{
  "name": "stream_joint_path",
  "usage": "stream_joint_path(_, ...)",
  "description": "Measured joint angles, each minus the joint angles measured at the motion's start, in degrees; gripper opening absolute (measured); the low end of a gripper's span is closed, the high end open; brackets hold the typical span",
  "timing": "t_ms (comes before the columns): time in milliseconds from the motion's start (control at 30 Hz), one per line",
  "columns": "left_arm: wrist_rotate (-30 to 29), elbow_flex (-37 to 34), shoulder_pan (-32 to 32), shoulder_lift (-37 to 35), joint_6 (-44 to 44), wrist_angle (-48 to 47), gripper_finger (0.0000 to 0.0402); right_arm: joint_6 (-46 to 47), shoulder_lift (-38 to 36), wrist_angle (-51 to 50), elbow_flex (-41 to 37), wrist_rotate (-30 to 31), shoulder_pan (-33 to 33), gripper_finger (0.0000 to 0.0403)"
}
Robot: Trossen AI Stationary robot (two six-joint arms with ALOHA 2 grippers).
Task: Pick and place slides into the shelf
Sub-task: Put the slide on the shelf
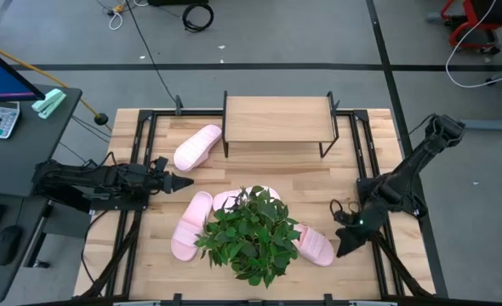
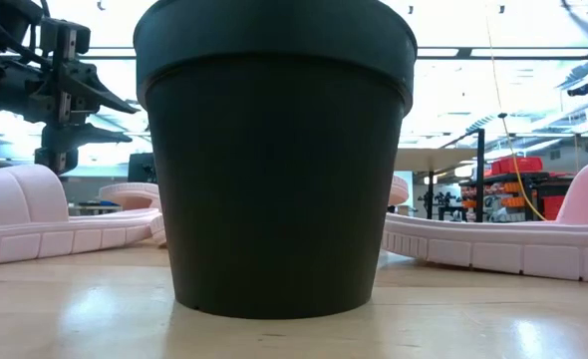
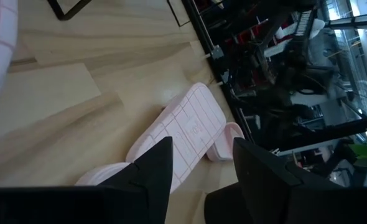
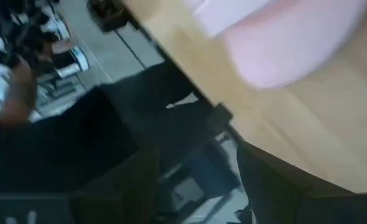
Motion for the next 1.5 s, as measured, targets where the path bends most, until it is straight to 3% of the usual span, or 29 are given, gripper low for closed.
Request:
stream_joint_path(133, 0.0, 0.0, 0.0, 0.0, 1.3, 0.0, 0.0178, -0.4, 8.3, -15.5, 8.2, 4.1, 2.5, 0.0215)
stream_joint_path(233, -0.1, 0.0, 0.0, 0.0, 2.3, 0.0, 0.0175, 8.2, 14.3, -24.9, 12.1, 8.2, 3.7, 0.0208)
stream_joint_path(367, -0.2, 0.0, 0.0, 0.0, 2.4, 0.0, 0.0173, 18.9, 20.1, -20.4, 12.4, 11.4, 5.7, 0.0202)
stream_joint_path(567, -0.2, 0.0, 0.0, 0.0, 3.8, 0.0, 0.0179, 20.2, 26.1, -17.0, 12.4, 9.6, 5.8, 0.0201)
stream_joint_path(1067, -0.2, 0.0, 0.0, 0.0, 3.8, 0.0, 0.0177, 19.6, 32.2, -12.9, 12.5, 19.5, 3.3, 0.0196)
stream_joint_path(1167, -0.2, 0.0, 0.0, 0.0, 3.8, 0.0, 0.0177, 18.8, 32.7, -13.3, 12.5, 20.7, 3.3, 0.0163)
stream_joint_path(1333, -0.4, 0.0, 0.0, 0.0, 3.8, 0.0, 0.0172, 15.2, 32.7, -15.0, 12.5, 21.9, 3.5, 0.0038)
stream_joint_path(1500, -1.9, 0.0, 0.0, 0.0, 3.8, 0.0, 0.0176, 8.8, 31.6, -15.2, 12.5, 21.4, 3.4, 0.0026)
